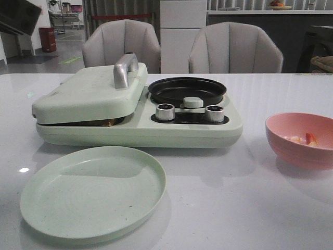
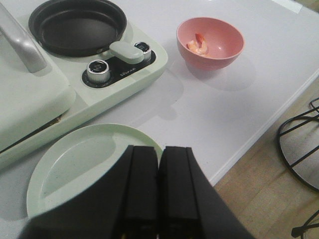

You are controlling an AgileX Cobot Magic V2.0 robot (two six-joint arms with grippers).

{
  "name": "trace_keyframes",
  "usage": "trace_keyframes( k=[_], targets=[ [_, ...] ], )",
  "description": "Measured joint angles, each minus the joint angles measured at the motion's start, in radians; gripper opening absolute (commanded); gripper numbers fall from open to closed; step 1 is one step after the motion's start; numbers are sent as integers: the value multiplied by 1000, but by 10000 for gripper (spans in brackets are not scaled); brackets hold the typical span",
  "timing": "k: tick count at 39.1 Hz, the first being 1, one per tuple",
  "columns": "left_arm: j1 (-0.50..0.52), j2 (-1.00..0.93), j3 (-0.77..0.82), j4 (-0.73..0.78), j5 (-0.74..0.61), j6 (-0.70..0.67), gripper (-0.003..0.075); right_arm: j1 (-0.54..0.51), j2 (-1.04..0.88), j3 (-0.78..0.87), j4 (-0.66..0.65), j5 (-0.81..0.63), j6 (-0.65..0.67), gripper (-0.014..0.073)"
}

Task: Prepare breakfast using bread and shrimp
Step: 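Close the sandwich maker lid over the bread with the left gripper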

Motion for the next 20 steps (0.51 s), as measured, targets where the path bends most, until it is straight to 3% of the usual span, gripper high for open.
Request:
trace_keyframes(
  k=[6,11,16,20],
  targets=[
    [0,23,0,0,-2,0,98,-28,169,-32,-71,23,101,454],
    [0,42,0,0,-2,0,98,-117,293,-90,-63,17,118,451],
    [0,72,0,0,-2,0,98,-250,400,-165,17,12,80,418],
    [0,88,0,0,-4,0,98,-344,472,-203,159,12,-37,387]
  ],
)
